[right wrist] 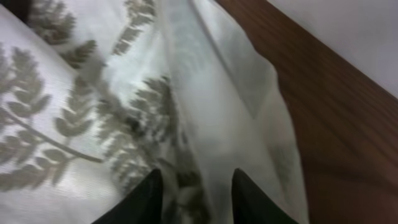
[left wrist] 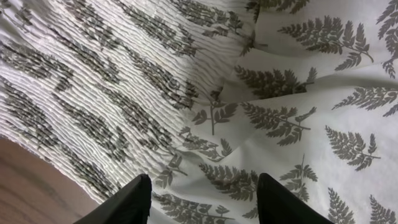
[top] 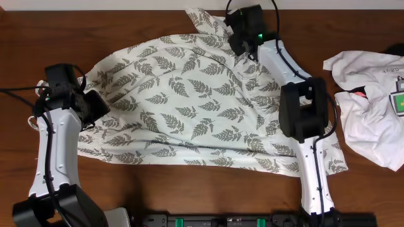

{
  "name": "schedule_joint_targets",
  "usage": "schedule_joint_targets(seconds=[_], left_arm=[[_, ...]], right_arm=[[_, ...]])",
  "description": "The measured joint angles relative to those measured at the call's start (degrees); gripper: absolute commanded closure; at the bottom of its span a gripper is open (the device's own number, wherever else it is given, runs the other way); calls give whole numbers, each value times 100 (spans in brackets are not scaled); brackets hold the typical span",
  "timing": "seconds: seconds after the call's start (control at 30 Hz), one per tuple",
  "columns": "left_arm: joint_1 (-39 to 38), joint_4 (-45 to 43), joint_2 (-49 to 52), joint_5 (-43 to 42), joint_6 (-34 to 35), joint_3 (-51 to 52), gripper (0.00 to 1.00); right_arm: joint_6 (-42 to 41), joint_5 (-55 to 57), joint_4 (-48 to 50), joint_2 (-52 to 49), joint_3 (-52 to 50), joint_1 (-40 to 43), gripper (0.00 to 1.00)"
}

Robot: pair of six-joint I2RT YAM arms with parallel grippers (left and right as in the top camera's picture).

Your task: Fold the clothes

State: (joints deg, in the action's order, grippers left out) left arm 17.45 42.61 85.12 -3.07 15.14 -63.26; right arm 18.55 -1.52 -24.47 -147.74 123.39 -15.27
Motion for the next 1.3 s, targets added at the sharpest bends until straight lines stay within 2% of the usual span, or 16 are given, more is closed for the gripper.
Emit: schedule_joint_targets(seconds=[0.1,0.23,0.3,0.33,0.43,0.53,0.57,1.1,1.3], left_arm=[[0,0,0,-2,2,0,44],[0,0,0,0,2,0,44],[0,0,0,0,2,0,44],[0,0,0,0,2,0,44],[0,2,0,0,2,0,44],[0,4,0,0,2,0,44],[0,4,0,0,2,0,44],[0,4,0,0,2,0,44],[0,4,0,0,2,0,44]], right_arm=[[2,2,-13,0,0,68,62],[15,2,-20,0,0,146,77],[-22,7,-35,0,-2,160,77],[-28,7,-33,0,0,162,74],[-76,7,-35,-2,-2,160,57],[-81,13,13,-17,-2,160,31],[-74,26,52,-33,-2,160,26],[-81,267,243,-92,4,212,25],[-81,363,223,-92,291,238,24]])
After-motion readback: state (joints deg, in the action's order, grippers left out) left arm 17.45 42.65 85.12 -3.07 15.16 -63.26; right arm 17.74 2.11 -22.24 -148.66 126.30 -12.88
